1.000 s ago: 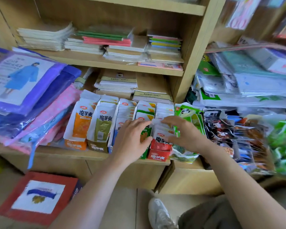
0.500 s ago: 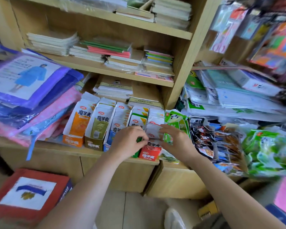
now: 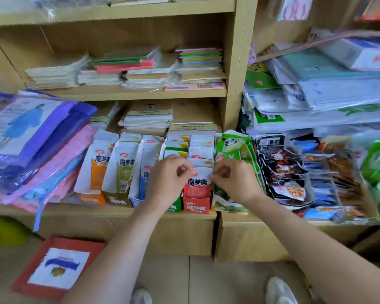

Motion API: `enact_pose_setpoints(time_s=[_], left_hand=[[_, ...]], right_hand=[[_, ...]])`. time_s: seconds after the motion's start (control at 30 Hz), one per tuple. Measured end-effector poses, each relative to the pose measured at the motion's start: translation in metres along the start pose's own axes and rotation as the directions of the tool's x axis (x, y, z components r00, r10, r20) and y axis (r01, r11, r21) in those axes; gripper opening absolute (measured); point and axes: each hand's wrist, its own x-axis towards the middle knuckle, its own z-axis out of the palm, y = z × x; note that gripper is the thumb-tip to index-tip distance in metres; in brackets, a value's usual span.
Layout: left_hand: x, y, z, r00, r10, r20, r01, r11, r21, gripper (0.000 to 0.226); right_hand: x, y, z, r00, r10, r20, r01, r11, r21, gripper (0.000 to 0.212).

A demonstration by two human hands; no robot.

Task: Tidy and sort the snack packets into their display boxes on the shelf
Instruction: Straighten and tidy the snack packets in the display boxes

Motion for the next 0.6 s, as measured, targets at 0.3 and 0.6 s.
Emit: enact_pose_setpoints(time_s=[0.3, 0.6], left_hand=[[0.023, -0.002, -0.007, 0.94, -0.139, -0.312, 0.045, 0.955, -0.292, 0.02], [0.006, -0.007, -0.008, 0.992, -0.125, -0.008, 0.125, 0.992, -0.032, 0.011]], right_hand=[[0.014, -0.003, 0.002, 0.993, 0.089, 0.079, -0.101, 0.979, 0.175, 0.016], [0.023, -0.005, 0.009, 0.992, 0.083, 0.095, -0.11, 0.94, 0.322, 0.019]])
